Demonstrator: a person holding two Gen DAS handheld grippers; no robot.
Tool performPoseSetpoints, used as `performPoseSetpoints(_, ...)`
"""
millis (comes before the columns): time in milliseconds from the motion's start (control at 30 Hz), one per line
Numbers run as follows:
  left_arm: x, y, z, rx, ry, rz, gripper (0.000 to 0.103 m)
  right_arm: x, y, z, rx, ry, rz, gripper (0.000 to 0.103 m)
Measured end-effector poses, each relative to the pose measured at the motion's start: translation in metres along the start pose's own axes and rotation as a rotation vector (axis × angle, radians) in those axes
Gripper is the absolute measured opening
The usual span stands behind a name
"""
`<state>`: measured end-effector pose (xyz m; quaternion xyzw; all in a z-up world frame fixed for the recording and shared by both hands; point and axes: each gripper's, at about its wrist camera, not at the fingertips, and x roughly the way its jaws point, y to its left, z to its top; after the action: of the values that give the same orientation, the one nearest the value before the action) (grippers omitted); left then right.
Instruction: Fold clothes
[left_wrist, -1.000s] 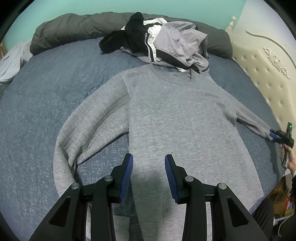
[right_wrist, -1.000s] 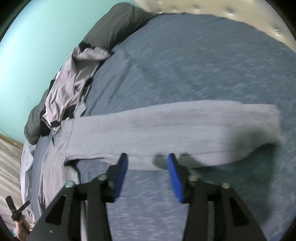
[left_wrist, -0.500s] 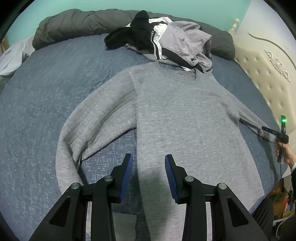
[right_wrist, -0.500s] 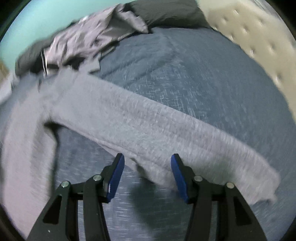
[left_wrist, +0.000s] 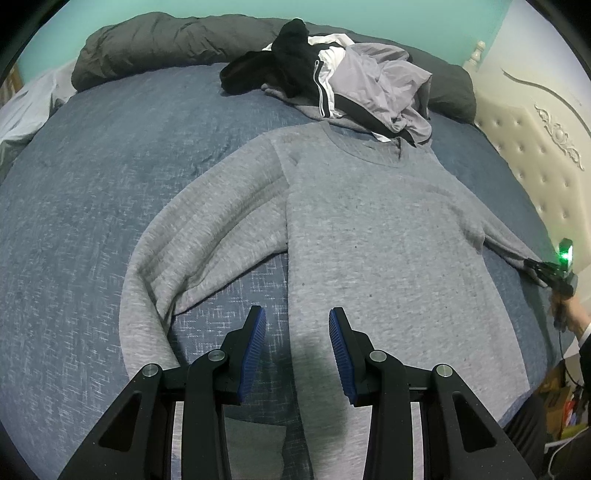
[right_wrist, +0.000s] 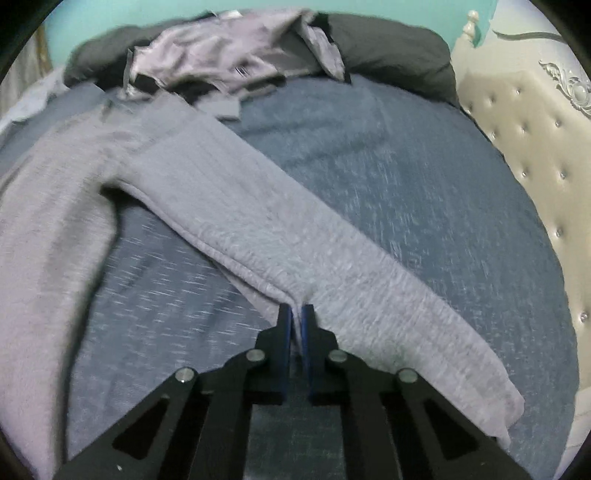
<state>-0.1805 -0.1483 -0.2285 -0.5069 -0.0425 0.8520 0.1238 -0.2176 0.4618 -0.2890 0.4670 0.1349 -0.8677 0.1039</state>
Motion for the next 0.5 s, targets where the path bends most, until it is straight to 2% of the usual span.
performPoseSetpoints(67, -0.001, -0.001, -0.001, 0.002, -0.001, -0.001, 0.039, -0.004, 0.010, -0.007, -0.041, 0.014, 0.035, 0.005)
performPoseSetpoints(133, -0.001, -0.002, -0.001, 0.002, -0.001, -0.001, 0.039, 0.004, 0.023, -0.020, -0.100, 0.072, 0.045, 0.005)
performPoseSetpoints(233, -0.003, -0.003, -0.001, -0.006, -0.002, -0.009, 0.039, 0.021, 0.032, -0.037, -0.098, 0.141, 0.069, 0.006)
performPoseSetpoints(300, -0.005, -0.006, -0.001, -0.001, -0.003, -0.012, 0.039, 0.021, 0.028, -0.041, -0.044, 0.134, 0.083, 0.011)
performPoseSetpoints(367, -0.007, -0.008, 0.000, 0.007, -0.005, -0.010, 0.039, 0.016, 0.018, -0.041, 0.033, 0.123, 0.141, 0.023)
performPoseSetpoints(500, -0.013, -0.009, 0.004, 0.007, -0.018, -0.013, 0.039, -0.012, -0.009, -0.043, 0.129, 0.052, 0.198, 0.026)
